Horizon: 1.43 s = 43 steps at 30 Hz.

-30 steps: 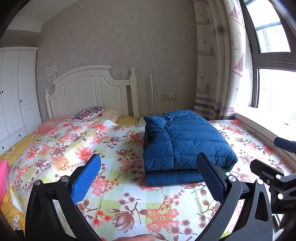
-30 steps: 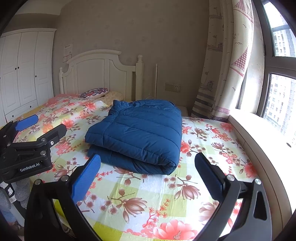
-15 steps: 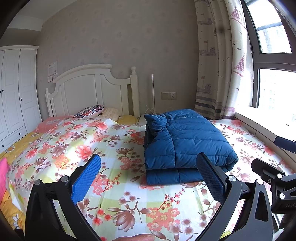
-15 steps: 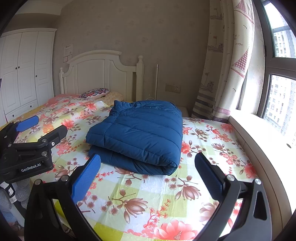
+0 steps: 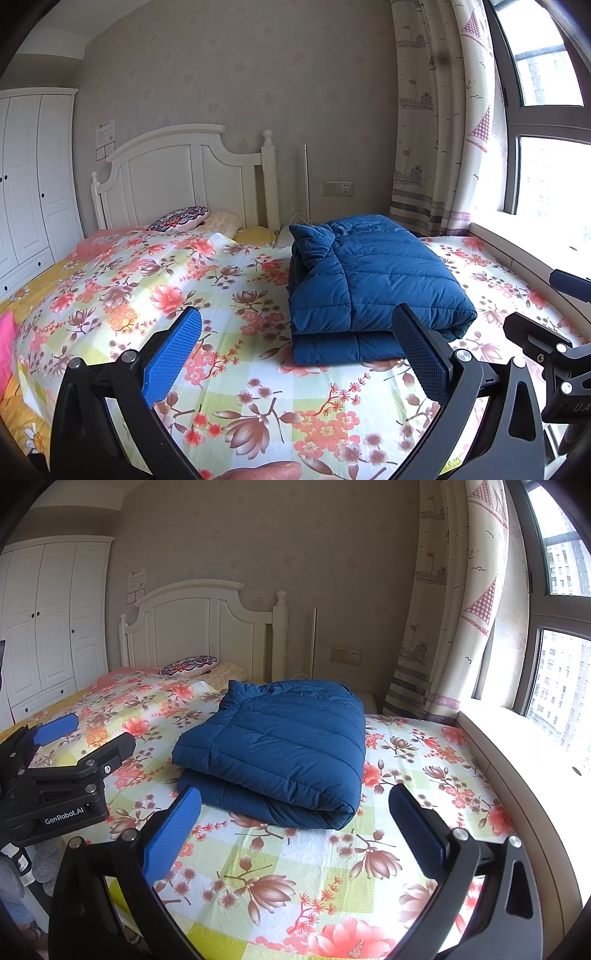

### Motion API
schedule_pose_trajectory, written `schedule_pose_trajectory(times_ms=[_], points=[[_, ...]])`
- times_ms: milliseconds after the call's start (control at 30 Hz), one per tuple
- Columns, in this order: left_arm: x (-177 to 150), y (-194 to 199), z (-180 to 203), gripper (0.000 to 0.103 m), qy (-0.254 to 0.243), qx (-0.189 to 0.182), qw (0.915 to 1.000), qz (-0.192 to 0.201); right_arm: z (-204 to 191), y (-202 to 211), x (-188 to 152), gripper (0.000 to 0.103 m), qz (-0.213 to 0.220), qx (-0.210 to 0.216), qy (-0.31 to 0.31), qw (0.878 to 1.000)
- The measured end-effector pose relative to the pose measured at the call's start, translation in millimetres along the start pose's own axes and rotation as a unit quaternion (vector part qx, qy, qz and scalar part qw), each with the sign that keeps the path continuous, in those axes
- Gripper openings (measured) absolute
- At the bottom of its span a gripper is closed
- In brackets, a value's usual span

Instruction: Fold large clothes

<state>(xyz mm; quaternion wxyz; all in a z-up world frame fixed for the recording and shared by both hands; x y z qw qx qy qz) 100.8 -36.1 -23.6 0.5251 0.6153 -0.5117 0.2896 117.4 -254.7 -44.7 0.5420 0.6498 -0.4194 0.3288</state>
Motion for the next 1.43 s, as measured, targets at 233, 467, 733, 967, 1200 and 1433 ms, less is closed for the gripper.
schedule_pose_trajectory(times_ms=[233, 467, 733, 967, 1200, 1433], points=[[-0.5, 0.5, 0.0, 0.099, 0.0, 0.0, 1.0, 0.0, -0.3, -0.4, -0.2, 0.101, -0.001, 0.002, 0.002, 1.0], [0.2, 0.4, 0.3, 0.099, 0.001, 0.001, 1.0, 0.0, -0.9, -0.3, -0.3, 0.101, -0.001, 0.002, 0.001, 1.0], [-0.3, 0.7, -0.4, 0.099, 0.0, 0.002, 1.0, 0.002, -2.0, -1.6, -1.1, 0.101, -0.003, 0.002, 0.003, 1.0], [-0.3, 1.6, 0.0, 0.099, -0.003, 0.001, 1.0, 0.006, -2.2, -2.4, -1.7, 0.101, -0.003, 0.004, 0.004, 1.0], [-4.8, -7.5, 7.9, 0.099, -0.006, -0.031, 0.9994, 0.012, 4.9, -14.0, -10.2, 0.101, -0.018, 0.007, 0.003, 1.0], [-34.5, -116.5, -80.9, 0.099, -0.007, -0.046, 0.9905, -0.13, 78.7, -43.9, 9.5, 0.1, -0.035, -0.061, 0.012, 0.997]])
Point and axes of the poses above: each gripper's, at about its wrist camera, not at the fingertips, and y roughly against the way its jaws point, z to its right, x to its top, the point moved 8 cm from there along -y, roughly the way its jaws point, and after that the axes turned 15 degrees about -y, right-handed, at the moved point
